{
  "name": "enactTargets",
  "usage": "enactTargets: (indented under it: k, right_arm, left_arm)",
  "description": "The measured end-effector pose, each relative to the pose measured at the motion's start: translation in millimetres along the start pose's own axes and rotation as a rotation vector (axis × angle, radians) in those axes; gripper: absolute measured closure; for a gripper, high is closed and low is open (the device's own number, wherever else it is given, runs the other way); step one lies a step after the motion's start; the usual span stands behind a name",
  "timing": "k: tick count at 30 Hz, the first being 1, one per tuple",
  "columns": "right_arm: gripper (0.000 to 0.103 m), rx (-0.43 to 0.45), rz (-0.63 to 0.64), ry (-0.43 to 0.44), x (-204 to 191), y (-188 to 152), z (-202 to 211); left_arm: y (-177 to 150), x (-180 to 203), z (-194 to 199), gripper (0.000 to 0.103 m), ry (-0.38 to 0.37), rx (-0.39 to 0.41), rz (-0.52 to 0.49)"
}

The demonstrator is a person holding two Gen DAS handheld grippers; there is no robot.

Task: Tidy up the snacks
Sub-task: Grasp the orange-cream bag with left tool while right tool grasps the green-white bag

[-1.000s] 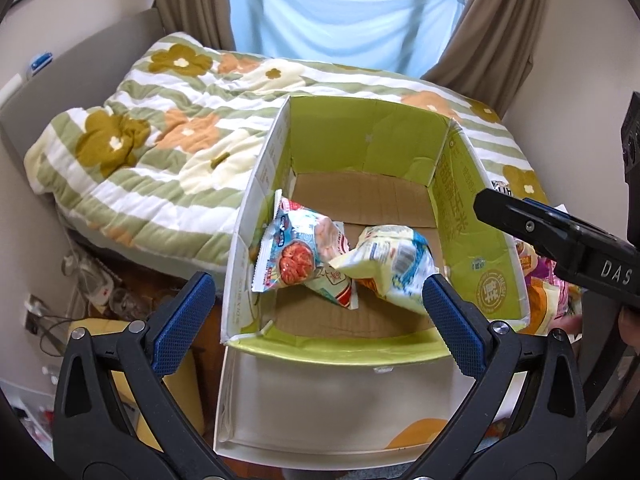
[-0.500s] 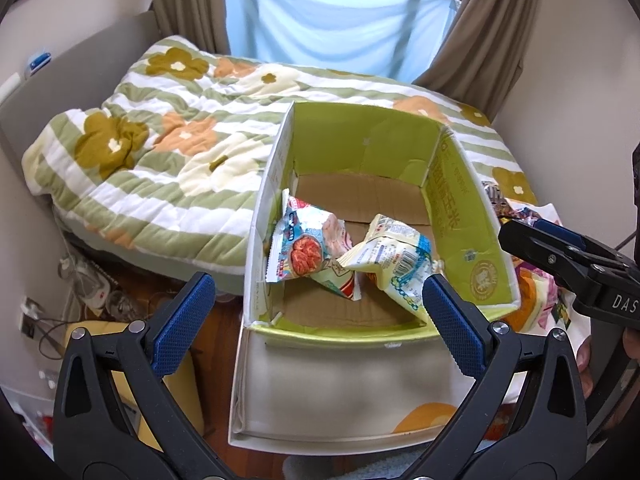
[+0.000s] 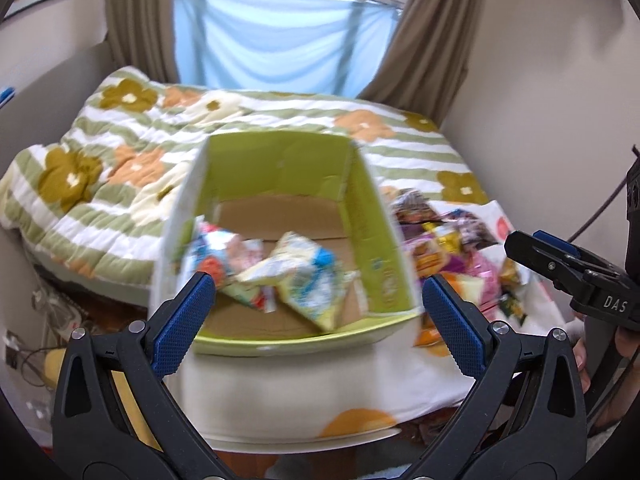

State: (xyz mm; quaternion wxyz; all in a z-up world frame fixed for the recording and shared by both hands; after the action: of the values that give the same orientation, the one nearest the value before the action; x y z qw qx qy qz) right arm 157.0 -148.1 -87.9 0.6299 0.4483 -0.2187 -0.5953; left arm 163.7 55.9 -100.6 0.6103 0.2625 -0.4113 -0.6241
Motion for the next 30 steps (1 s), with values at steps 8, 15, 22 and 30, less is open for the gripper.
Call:
enactTargets:
  k: [8,15,22,30]
  right_arm:
    - [0.005,0.040,0.041,-0.071,86.9,14.7,41.8]
    - [0.005,0.010,0.049,-0.093,167.4,12.4,54.3]
    - [0.005,-0.012,0.123,-0.136,225.0,-5.5,45.0]
    - [0.005,-0.063,0.084,-0.126,257.2,-43.8,16.8]
  left_arm:
    - [-12.6,96.8,-22.4,0.000,-0.046,-0.026,-0.006]
    - [-35.9,169.9,-45.8,0.000,-0.039,-0.048,-0.016]
    - [-70.8,206.2,-72.3,0.000,0.020,-0.029,-0.026]
    - [-120.7,202.5,-117.6,0.000,0.066,-0.103,-0.052]
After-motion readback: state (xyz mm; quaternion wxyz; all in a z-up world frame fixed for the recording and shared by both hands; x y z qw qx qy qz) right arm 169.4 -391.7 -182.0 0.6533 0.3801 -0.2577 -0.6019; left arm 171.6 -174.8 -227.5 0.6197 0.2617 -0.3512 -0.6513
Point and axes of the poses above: each gripper's, at about its wrist camera, not at the fingertips, and z roughly against the way its jaws point, x to its right, y to its top, the point moved 3 cm from there along -z, roughly the way its jaws point, and after that the axes turned 14 degrees about x, right-handed, at the moved point
